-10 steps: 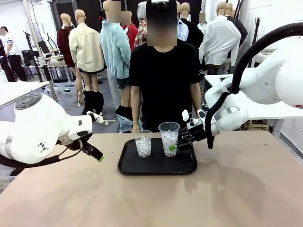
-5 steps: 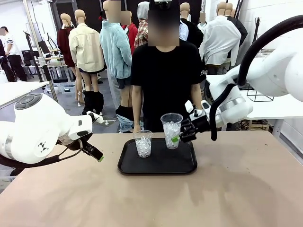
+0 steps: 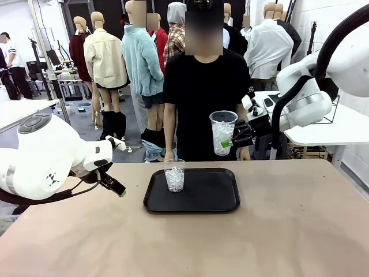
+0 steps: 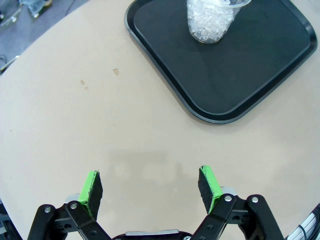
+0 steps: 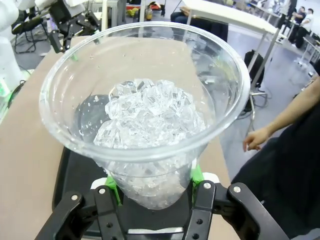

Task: Pour the drink into the iced cup.
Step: Open the gripper to release the iced cup you were holding.

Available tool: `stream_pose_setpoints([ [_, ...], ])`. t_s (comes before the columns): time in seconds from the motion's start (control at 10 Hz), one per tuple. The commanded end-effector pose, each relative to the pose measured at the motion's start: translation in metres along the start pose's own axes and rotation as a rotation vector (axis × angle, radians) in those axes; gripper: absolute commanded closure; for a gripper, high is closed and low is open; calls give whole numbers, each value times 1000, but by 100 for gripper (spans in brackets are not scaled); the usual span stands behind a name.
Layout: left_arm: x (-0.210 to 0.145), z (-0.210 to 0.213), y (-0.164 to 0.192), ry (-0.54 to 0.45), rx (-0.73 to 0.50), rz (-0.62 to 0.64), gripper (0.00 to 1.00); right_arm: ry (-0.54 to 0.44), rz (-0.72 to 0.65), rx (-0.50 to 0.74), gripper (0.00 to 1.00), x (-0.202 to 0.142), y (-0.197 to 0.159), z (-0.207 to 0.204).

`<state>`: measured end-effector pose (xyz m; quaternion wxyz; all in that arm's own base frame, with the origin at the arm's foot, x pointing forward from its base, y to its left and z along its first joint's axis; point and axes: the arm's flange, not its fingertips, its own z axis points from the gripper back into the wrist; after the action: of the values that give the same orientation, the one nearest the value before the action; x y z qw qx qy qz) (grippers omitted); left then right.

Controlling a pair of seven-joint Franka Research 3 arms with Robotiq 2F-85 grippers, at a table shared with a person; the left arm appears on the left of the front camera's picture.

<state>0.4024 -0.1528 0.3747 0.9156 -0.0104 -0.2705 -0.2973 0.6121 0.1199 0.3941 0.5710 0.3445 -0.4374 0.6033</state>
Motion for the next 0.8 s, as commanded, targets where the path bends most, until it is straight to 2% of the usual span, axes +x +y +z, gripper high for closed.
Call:
stream_pose_setpoints([
  [0.0, 0, 1, 1, -2, 0, 3, 0, -45, -16, -25, 43, 12, -5, 5],
  [0.3, 0, 1, 1, -2, 0, 3, 0, -40, -5, -27, 43, 19, -19, 2],
  [0.4, 0, 1, 1, -2, 0, 3, 0, -12, 4, -23, 43, 10, -7, 8],
  [0.7, 0, 1, 1, -2, 0, 3, 0, -12, 4, -23, 43, 10, -7, 8],
])
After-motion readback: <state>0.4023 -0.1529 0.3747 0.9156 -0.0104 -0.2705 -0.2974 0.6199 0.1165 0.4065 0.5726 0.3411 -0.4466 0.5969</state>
